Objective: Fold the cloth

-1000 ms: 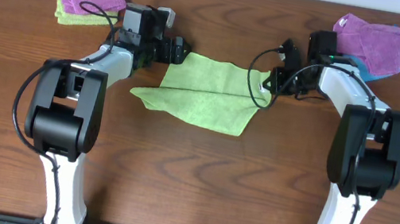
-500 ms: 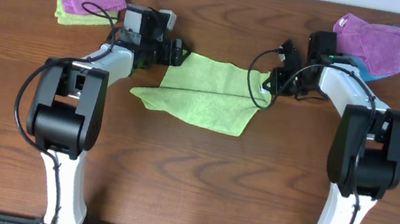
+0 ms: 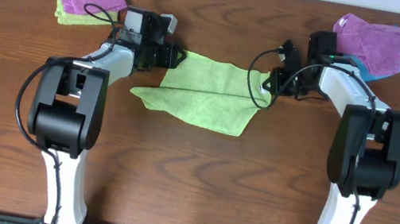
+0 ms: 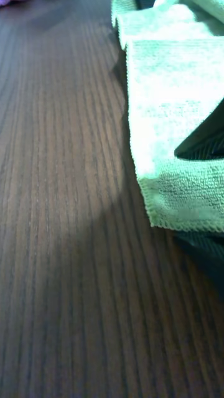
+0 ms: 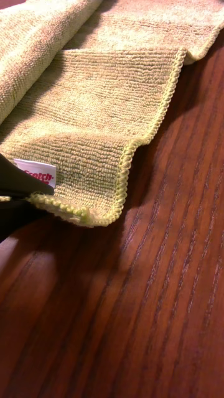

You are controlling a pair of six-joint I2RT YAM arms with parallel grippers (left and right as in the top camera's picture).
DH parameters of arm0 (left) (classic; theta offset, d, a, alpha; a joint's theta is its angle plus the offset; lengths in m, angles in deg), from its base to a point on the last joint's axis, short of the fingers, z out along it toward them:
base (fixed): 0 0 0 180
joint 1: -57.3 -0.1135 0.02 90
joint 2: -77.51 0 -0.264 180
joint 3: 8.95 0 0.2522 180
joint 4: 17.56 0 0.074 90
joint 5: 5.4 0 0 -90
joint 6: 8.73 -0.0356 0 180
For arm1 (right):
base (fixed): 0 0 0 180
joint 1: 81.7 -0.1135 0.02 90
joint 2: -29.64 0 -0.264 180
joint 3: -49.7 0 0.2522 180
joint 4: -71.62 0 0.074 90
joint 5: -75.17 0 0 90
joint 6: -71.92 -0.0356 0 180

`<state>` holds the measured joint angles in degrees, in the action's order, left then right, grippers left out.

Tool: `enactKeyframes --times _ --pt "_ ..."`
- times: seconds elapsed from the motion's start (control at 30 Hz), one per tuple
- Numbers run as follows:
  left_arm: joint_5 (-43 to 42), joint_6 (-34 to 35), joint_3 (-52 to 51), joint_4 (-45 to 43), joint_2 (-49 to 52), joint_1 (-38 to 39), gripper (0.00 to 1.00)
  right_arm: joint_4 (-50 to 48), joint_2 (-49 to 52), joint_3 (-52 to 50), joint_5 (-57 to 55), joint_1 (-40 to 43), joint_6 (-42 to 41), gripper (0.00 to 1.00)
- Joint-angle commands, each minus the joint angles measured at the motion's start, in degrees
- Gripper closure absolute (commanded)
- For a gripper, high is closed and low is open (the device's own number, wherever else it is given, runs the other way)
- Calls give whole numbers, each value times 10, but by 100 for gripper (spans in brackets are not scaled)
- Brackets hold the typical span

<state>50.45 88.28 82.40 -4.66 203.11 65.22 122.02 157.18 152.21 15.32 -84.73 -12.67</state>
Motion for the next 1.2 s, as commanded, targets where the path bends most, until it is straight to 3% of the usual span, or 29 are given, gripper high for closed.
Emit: enactKeyframes --times 0.0,0.17,0.27,0.47,0.73,0.93,1.17 --pt "2 -8 -5 1 30 0 67 4 12 -5 3 -4 0 99" --pt "-5 -2 -5 -29 55 0 78 3 12 -5 14 -4 0 99" --pt "-23 -1 -5 -56 56 0 94 3 12 -5 14 -4 0 99" --pt "-82 21 29 -57 55 0 94 0 12 -5 14 -4 0 99" --pt "-90 16 139 40 49 0 94 8 -2 57 18 -4 0 99" --pt "-55 1 226 113 -13 0 94 70 -7 172 18 -3 -7 99" --pt "-7 -17 231 132 -113 0 94 125 -7 293 16 -2 -12 99"
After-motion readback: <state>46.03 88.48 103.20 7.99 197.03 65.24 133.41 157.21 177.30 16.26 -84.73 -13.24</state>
